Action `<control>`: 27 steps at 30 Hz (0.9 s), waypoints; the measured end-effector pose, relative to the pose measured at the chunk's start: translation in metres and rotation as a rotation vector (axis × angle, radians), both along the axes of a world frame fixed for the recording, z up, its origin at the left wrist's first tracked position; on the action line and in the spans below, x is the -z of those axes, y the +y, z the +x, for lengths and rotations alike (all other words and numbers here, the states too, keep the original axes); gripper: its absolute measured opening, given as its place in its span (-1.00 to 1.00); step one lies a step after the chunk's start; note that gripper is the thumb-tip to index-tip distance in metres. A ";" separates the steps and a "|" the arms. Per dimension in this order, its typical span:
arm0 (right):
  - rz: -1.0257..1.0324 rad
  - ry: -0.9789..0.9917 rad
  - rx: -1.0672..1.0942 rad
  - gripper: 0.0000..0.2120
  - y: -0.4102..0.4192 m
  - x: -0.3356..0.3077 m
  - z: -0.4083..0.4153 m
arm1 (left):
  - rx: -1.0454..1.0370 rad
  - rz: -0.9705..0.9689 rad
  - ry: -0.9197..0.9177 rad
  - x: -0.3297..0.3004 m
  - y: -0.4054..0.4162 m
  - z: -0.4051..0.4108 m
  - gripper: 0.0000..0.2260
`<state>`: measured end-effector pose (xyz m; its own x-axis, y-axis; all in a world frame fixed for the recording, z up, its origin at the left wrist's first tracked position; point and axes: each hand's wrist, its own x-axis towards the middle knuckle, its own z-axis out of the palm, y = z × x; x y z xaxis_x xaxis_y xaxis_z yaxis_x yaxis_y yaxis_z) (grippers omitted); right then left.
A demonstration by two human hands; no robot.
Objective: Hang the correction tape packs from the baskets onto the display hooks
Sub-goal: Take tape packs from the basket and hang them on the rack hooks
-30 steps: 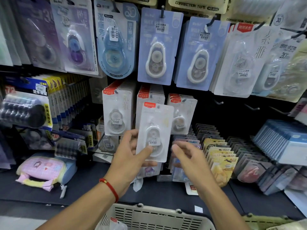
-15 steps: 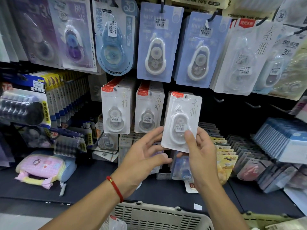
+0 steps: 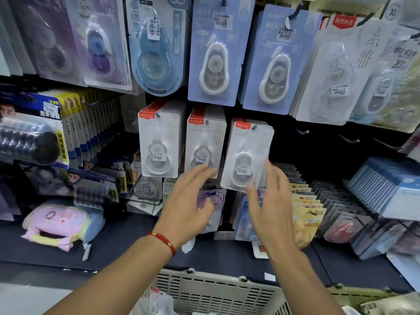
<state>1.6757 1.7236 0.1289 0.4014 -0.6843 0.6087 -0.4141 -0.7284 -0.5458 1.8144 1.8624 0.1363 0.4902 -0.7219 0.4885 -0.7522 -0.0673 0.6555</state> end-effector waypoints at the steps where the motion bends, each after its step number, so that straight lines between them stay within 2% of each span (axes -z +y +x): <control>1: -0.117 0.053 -0.019 -0.43 -0.001 0.002 0.003 | -0.026 0.032 -0.092 0.003 -0.002 0.005 -0.39; 4: -0.314 0.220 0.056 -0.37 -0.007 -0.003 0.019 | -0.061 0.078 -0.231 0.010 -0.009 0.016 -0.32; 6: -0.354 0.154 0.138 -0.36 -0.009 -0.010 0.029 | -0.052 0.100 -0.250 0.011 -0.010 0.019 -0.28; 8: -0.413 0.059 0.095 -0.42 -0.007 -0.010 0.040 | -0.043 0.132 -0.255 0.008 -0.010 0.021 -0.26; 11: -0.516 0.151 0.023 -0.45 -0.007 0.000 0.051 | -0.031 0.155 -0.263 0.006 -0.009 0.021 -0.25; 16: -0.501 0.193 -0.046 -0.46 -0.036 0.005 0.060 | -0.044 0.177 -0.275 0.008 -0.009 0.019 -0.22; 20: -0.406 0.182 -0.080 -0.43 -0.065 -0.002 0.074 | -0.047 0.169 -0.313 0.013 -0.011 0.021 -0.20; 22: -0.414 0.270 -0.088 -0.39 -0.081 -0.009 0.086 | -0.046 0.159 -0.333 0.015 -0.012 0.024 -0.20; 24: -0.468 0.440 -0.065 -0.32 -0.098 -0.018 0.097 | -0.044 0.160 -0.349 0.015 -0.011 0.027 -0.20; 27: -0.414 0.636 -0.087 -0.21 -0.119 -0.029 0.110 | -0.038 0.198 -0.395 0.015 -0.008 0.030 -0.21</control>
<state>1.7862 1.6050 0.1575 0.8023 -0.4008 0.4423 -0.4895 -0.8659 0.1033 1.8445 1.8541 0.1210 0.3217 -0.8054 0.4979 -0.9369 -0.1949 0.2901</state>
